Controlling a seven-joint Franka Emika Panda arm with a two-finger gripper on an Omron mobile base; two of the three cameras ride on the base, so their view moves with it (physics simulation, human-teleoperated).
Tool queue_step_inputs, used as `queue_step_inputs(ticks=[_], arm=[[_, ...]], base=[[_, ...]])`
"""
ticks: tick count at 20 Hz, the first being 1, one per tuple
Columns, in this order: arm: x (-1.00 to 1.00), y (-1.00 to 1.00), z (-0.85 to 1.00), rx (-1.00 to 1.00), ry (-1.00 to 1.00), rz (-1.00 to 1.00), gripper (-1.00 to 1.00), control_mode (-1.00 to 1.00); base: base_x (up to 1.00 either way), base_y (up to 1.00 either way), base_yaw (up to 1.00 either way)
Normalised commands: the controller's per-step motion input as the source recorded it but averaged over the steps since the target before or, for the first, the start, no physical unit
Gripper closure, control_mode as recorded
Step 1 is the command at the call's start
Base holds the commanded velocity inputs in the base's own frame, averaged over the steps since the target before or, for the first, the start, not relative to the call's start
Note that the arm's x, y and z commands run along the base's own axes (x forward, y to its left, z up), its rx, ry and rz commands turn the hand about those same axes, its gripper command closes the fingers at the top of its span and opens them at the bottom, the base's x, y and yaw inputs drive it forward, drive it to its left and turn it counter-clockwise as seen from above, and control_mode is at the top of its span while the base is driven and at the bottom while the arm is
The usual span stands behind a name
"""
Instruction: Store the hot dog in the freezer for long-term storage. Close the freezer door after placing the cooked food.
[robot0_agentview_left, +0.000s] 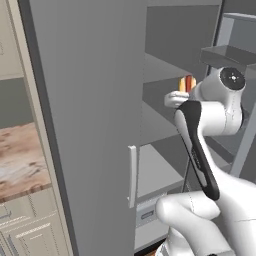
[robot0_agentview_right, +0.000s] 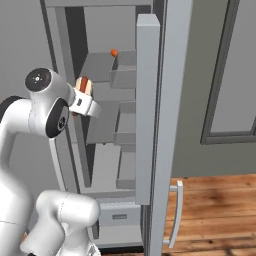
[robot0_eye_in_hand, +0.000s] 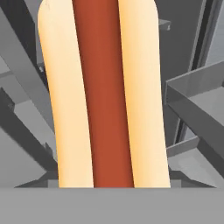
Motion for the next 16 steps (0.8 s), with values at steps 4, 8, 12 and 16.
queue_step_inputs(ticks=[4, 8, 12, 16], arm=[[0.13, 0.00, 0.14, 0.10, 0.00, -0.04, 1.00, -1.00], [0.06, 0.00, 0.22, 0.07, -0.01, 0.00, 1.00, -1.00], [0.00, 0.00, 0.27, 0.05, -0.02, 0.00, 1.00, -1.00], [0.04, 0.00, 0.17, 0.04, 0.00, 0.00, 1.00, -1.00]], base=[[0.00, 0.00, 0.00], [0.00, 0.00, 0.00], [0.00, 0.00, 0.00], [0.00, 0.00, 0.00]])
